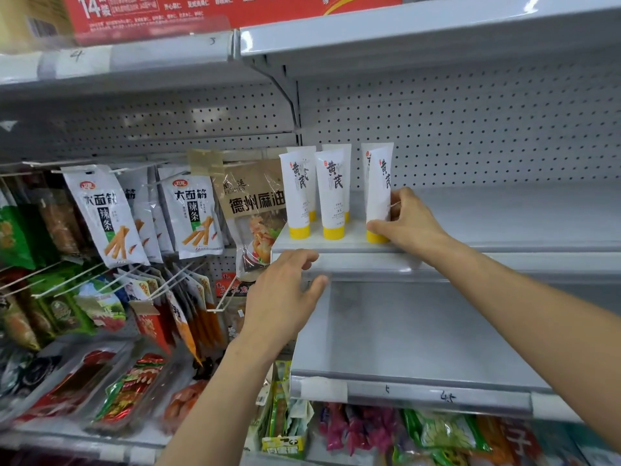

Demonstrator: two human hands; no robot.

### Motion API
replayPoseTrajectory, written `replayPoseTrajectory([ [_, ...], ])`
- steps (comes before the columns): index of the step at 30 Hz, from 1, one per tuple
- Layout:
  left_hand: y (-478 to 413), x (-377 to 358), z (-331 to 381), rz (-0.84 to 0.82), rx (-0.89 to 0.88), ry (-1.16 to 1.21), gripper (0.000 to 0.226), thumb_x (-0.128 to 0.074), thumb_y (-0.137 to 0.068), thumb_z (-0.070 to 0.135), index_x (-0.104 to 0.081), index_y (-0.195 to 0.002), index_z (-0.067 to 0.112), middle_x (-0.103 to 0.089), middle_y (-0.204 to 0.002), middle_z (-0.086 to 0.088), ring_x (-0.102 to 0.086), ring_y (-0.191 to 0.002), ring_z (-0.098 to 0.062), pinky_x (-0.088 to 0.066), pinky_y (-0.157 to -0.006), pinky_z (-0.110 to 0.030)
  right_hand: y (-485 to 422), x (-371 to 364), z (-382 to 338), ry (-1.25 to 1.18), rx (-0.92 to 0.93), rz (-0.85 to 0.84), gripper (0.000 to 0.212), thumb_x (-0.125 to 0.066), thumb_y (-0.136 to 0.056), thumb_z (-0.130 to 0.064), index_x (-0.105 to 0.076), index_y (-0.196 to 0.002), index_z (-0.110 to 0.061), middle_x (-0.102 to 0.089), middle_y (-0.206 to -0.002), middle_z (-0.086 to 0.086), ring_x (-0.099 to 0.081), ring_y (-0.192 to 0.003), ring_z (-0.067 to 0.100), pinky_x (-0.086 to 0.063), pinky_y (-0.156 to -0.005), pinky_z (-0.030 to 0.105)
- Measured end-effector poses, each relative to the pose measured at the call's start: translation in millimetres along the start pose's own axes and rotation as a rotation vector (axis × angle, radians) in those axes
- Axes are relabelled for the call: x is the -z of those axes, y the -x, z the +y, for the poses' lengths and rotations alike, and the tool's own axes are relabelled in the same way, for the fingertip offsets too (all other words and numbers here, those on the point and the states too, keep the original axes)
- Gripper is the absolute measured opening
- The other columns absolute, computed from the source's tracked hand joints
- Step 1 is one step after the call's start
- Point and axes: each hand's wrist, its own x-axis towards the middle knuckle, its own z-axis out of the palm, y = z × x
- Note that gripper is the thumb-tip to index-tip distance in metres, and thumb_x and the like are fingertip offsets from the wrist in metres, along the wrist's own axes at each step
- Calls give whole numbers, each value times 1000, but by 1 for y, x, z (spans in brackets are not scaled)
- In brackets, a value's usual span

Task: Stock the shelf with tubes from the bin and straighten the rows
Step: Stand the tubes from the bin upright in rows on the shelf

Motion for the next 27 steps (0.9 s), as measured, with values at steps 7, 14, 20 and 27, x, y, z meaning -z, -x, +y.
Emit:
replayPoseTrajectory([
  [7, 21, -1, -15, -35, -16, -38, 37, -58, -91, 39, -54, -127, 30, -60, -115, 11, -58, -103, -12, -52, -84, -37, 68, 3, -1, 450, 220, 192, 44, -61, -87, -31, -50, -127, -15, -58, -125, 4, -53, -115, 28, -43, -90, 42],
  [14, 84, -18, -57, -169, 92, -7, 35, -58, -91, 42, -53, -124, 34, -62, -100, 18, -60, -89, -5, -52, -78, -33, 152, -56, 40, 653, 321, -15, 44, -62, -88, -31, -53, -129, -17, -60, -124, 6, -54, -113, 29, -41, -88, 41],
  [20, 147, -54, -116, -363, 235, -5, 34, -60, -90, 38, -56, -122, 27, -64, -104, 8, -63, -93, -17, -52, -79, -39, 191, -126, 85, 702, 279, -264, 33, -61, -87, -30, -59, -117, -17, -62, -113, 6, -57, -104, 30, -44, -84, 41],
  [27, 227, -127, -200, -684, 586, 39, 37, -57, -94, 39, -54, -127, 24, -66, -112, 4, -62, -105, -19, -47, -81, -31, 224, -228, 161, 692, 161, -662, 27, -52, -90, -32, -58, -113, -19, -62, -113, 3, -56, -109, 26, -45, -85, 36],
])
